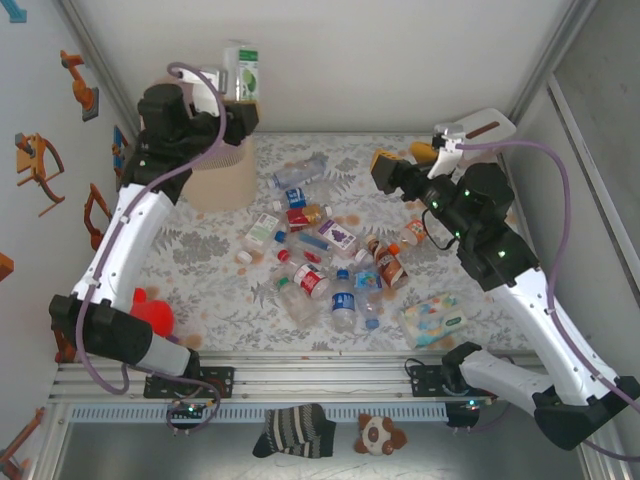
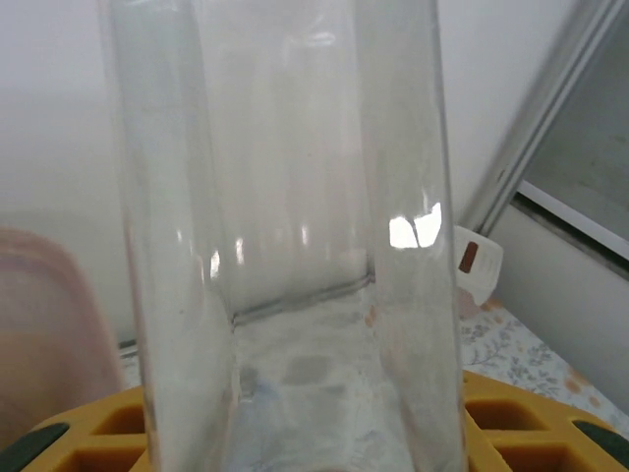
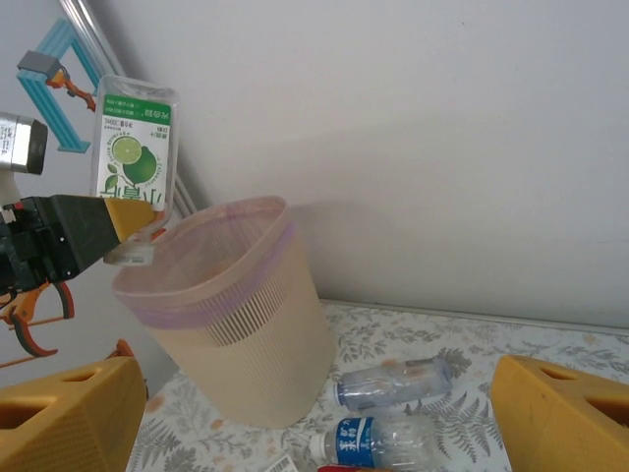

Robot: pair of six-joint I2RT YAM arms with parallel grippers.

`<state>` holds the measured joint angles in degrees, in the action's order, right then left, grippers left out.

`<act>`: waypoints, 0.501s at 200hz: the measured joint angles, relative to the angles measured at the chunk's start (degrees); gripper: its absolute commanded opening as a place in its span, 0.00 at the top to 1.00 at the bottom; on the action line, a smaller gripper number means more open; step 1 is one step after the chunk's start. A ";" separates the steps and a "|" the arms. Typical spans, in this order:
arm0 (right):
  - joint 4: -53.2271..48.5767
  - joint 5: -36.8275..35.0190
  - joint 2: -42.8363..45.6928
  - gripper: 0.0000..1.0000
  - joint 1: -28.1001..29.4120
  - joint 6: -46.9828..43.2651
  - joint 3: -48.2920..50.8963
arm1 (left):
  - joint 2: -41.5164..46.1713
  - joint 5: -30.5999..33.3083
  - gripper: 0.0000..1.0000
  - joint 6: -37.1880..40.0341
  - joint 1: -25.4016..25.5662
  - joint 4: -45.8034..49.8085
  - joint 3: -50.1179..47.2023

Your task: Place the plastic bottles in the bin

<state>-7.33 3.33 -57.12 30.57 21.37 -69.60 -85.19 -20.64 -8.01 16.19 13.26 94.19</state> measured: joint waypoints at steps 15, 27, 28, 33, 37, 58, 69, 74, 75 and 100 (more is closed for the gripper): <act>-0.22 0.00 0.00 0.10 0.00 -0.04 -0.55 | -1.51 -2.05 0.79 -0.35 -3.58 1.97 2.01; -0.33 0.00 0.00 0.10 0.00 -0.22 -0.68 | -3.19 -4.11 0.78 -0.70 -6.80 3.39 3.63; -0.35 0.00 0.00 0.10 0.00 -0.24 -0.68 | -3.41 -4.46 0.77 -0.74 -7.17 3.58 3.85; -0.48 0.00 0.00 0.10 0.00 -0.24 -0.68 | -4.33 -5.27 0.77 -0.76 -8.44 4.22 4.63; -0.63 0.00 0.00 0.10 0.00 -0.26 -0.68 | -4.90 -5.95 0.76 -0.79 -9.29 4.72 5.22; -1.40 0.00 -0.02 0.11 0.00 -0.26 -0.68 | -8.94 -10.08 0.76 -0.48 -13.97 7.52 8.20; -1.46 0.00 0.00 0.11 0.00 -0.26 -0.68 | -10.88 -12.00 0.77 -0.44 -16.11 8.76 9.40; -1.49 0.00 -0.02 0.11 0.00 -0.26 -0.68 | -11.69 -12.74 0.77 -0.48 -16.98 9.07 9.75; -1.49 0.00 0.00 0.11 0.00 -0.26 -0.68 | -11.80 -12.87 0.77 -0.48 -17.11 9.09 9.79; -1.53 -0.02 -0.02 0.11 0.00 -0.26 -0.68 | -15.10 -16.39 0.78 -1.95 -21.09 9.14 10.14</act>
<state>-8.86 3.31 -57.14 30.57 21.10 -70.28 -100.29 -37.04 -9.96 -4.91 22.39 104.33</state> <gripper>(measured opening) 0.891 0.457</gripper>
